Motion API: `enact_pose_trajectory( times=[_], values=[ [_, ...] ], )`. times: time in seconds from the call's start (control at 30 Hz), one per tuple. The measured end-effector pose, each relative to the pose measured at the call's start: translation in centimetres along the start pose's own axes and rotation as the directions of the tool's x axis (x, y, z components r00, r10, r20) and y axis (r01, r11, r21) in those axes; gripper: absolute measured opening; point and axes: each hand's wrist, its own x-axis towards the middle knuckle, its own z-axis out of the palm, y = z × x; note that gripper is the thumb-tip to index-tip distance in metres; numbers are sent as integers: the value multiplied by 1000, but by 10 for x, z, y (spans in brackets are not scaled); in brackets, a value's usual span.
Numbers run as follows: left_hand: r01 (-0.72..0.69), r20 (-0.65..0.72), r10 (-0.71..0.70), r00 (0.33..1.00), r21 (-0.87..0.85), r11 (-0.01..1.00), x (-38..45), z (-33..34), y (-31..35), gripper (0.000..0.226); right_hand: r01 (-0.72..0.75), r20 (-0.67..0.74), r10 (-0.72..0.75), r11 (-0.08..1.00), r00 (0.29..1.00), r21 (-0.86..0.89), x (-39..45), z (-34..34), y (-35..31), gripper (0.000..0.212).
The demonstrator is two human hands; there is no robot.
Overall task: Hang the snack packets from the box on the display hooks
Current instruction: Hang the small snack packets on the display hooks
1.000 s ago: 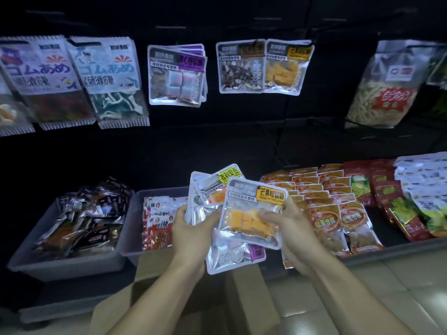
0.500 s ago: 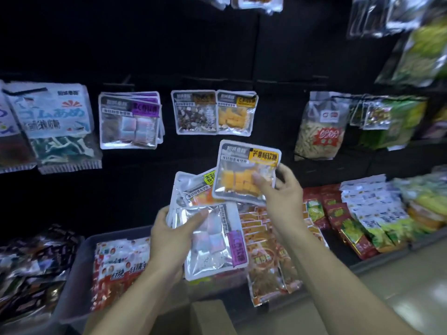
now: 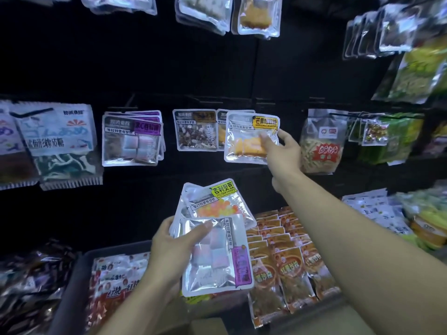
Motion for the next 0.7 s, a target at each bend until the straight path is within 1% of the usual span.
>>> enact_pose_trajectory(
  times=[0.07, 0.17, 0.23, 0.4, 0.47, 0.6, 0.63, 0.7],
  values=[
    [2, 1, -2, 1000, 3, 1000, -3, -4, 1, 39, -17, -1, 17, 999, 1000, 47, 1, -1, -2, 29],
    [8, -14, -8, 1000, 12, 1000, -4, -9, 1, 38, -52, -4, 53, 994, 999, 97, 2, -1, -4, 38],
    [10, -30, -10, 999, 14, 1000, -5, -13, 2, 38, -71, -7, 72, 994, 997, 85, 3, 1, -3, 45],
    [15, -46, -15, 999, 6, 1000, -3, -21, 1, 39, -71, 2, 71, 996, 997, 54, 8, 5, -5, 46],
    [20, -49, -20, 999, -4, 1000, -2, -23, 0, 39, -81, 16, 80, 996, 997, 28, 11, 7, -3, 41],
    [17, -65, -19, 998, -25, 1000, -1, -26, 0, 40, -97, 42, 96, 995, 994, 10, 16, 5, 4, 12],
    [16, -75, -18, 997, -30, 999, 0, -27, 0, 40, -99, 41, 98, 995, 994, 13, 17, 4, 6, 11],
    [23, -92, -25, 995, -26, 999, 3, -29, -2, 47, -102, 42, 102, 995, 994, 10, 19, 2, 9, 17]
  ],
)
